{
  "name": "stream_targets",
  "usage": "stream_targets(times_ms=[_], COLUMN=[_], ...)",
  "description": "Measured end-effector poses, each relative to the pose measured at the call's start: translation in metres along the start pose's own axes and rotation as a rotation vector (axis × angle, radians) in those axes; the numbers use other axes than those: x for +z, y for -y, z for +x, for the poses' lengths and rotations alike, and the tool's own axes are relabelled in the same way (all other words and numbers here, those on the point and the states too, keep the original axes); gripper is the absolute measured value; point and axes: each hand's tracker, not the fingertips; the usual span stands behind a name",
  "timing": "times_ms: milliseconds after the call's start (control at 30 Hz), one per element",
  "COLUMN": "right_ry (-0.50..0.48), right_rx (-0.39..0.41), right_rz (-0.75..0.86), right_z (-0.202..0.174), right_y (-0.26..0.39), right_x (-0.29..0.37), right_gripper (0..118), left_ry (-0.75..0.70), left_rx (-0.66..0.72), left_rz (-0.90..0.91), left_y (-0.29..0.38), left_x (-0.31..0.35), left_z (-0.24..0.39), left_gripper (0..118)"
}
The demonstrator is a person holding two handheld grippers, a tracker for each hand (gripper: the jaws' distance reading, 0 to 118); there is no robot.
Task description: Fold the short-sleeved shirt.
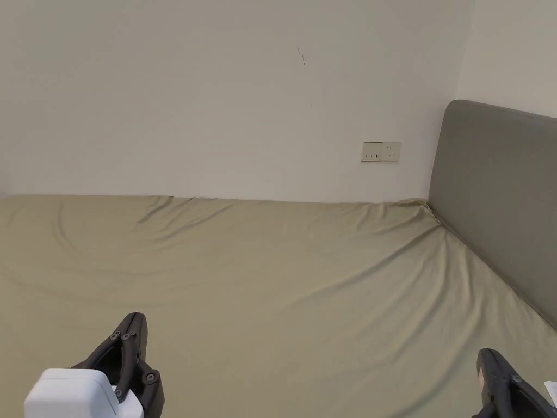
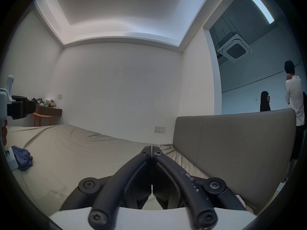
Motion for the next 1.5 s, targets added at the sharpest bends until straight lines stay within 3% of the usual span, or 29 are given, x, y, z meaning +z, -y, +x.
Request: stream_targets(times_ms=[1067, 1167, 1233, 1267, 1367, 1400, 1467, 1500], right_ry=[0.000, 0.005, -0.004, -0.005, 0.006, 0.002, 0.000, -0.003], right_rx=[-0.004, -0.011, -0.016, -0.015, -0.017, -0.031, -0.054, -0.059], right_rz=[-0.010, -0.011, -0.010, -0.008, 0.003, 0.003, 0.001, 0.009], right_z=[-0.0020, -0.0015, -0.0006, -0.0002, 0.0002, 0.0014, 0.0033, 0.0044], right_y=[0.0014, 0.0013, 0.0008, 0.0014, 0.0004, 0.0003, -0.0005, -0.0002], right_x=[0.0013, 0.0010, 0.0012, 0.0017, 0.0025, 0.0025, 0.0026, 0.0034], right_gripper=[3, 8, 28, 45, 65, 84, 116, 118], left_ry=[0.010, 0.010, 0.022, 0.025, 0.030, 0.031, 0.037, 0.039], left_rx=[-0.002, 0.000, 0.006, 0.008, 0.010, 0.010, 0.008, 0.005], left_rz=[-0.004, -0.002, 0.004, 0.005, 0.014, 0.016, 0.018, 0.024], left_y=[0.0015, 0.0016, 0.0020, 0.0021, 0.0022, 0.0023, 0.0021, 0.0026], left_x=[0.0015, 0.0017, 0.0024, 0.0028, 0.0036, 0.0038, 0.0044, 0.0054], left_z=[0.0017, 0.0022, 0.0016, 0.0017, 0.0024, 0.0026, 0.0029, 0.0033], left_gripper=[0, 11, 25, 34, 44, 67, 96, 107])
